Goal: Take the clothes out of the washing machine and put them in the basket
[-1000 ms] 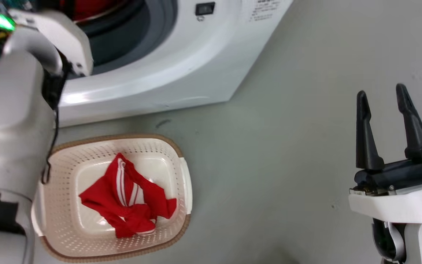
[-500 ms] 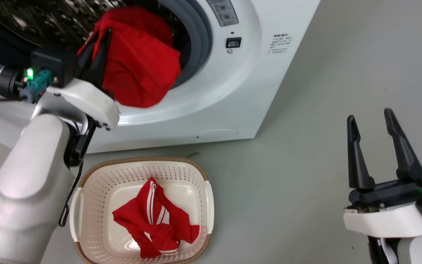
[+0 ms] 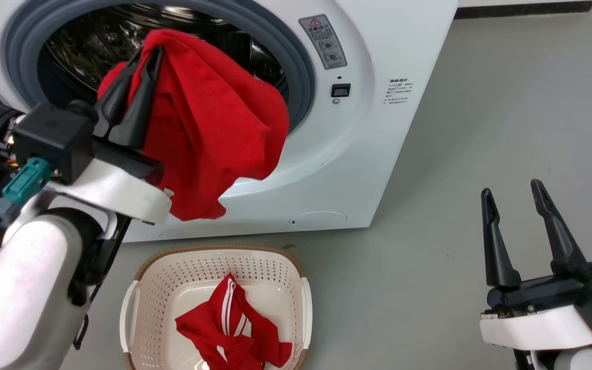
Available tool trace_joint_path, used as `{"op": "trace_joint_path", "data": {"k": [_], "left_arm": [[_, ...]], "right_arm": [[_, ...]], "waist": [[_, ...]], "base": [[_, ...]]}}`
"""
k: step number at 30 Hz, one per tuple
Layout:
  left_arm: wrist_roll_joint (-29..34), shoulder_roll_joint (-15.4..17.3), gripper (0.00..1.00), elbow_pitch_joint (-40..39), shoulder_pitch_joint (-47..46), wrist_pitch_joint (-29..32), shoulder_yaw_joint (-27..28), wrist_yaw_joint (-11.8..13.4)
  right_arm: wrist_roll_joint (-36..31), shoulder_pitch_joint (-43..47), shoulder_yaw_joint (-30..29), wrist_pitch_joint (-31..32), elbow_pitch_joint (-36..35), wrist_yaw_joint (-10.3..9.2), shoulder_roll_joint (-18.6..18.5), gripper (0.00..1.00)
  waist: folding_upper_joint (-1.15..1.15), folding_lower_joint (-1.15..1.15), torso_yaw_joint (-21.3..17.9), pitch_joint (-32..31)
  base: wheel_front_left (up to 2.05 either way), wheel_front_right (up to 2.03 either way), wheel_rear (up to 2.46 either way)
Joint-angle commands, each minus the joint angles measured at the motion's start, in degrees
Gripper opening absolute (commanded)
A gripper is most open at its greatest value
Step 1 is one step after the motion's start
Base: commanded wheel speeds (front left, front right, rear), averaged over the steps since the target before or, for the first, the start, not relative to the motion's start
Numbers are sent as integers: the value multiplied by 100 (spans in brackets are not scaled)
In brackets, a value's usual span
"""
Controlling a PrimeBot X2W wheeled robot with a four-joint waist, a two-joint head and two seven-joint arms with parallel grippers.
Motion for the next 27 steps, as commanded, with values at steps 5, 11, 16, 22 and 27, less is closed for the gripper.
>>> {"op": "trace_joint_path", "data": {"k": [5,11,16,22,27], "left_arm": [[57,121,0,-675,158,117,111,188],[49,225,0,-1258,319,252,239,382],[-41,199,0,-1364,594,195,301,516],[-156,173,0,-1134,1203,68,187,576],[-326,72,0,-673,1731,-136,115,609]], "right_arm": [[-46,130,-12,-10,4,-6,4,100],[-45,174,1,-9,13,-6,5,100],[-41,144,16,-9,11,-6,5,100],[-17,57,28,-9,7,-6,5,100],[-29,-47,4,-9,-7,-6,5,100]], "waist": [[0,1,52,-104],[0,1,98,-161],[0,1,124,-137],[0,1,107,-29],[0,1,110,118]], "base": [[0,0,0],[0,0,0],[0,0,0],[0,0,0],[0,0,0]]}}
